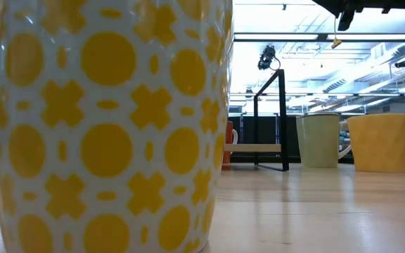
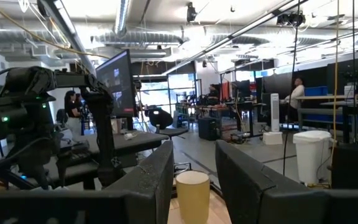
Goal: Place coffee mugs
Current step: Put the blue mug on the shelf
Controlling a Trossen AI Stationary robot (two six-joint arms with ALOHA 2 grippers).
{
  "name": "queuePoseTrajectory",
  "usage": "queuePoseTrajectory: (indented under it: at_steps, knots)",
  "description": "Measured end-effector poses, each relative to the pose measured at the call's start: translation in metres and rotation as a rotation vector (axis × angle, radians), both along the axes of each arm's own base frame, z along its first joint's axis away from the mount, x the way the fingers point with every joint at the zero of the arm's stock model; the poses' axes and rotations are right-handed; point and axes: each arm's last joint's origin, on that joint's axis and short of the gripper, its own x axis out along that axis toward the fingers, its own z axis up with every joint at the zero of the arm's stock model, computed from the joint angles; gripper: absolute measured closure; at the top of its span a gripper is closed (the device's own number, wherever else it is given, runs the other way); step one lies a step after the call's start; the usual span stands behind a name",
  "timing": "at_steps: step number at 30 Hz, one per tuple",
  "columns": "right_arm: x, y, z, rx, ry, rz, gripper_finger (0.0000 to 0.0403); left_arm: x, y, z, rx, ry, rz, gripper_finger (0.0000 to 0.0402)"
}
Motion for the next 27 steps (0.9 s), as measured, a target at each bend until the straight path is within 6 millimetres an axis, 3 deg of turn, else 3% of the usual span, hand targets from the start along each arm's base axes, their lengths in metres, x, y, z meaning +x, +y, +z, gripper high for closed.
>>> queuePoseTrajectory:
  at_steps: [27]
  knots:
    - [0.0003,0.0000,-0.0009,-0.001,0.009,0.000,0.0278,0.0064,-0.0070,-0.0043,-0.005,-0.040,-0.014,0.0244]
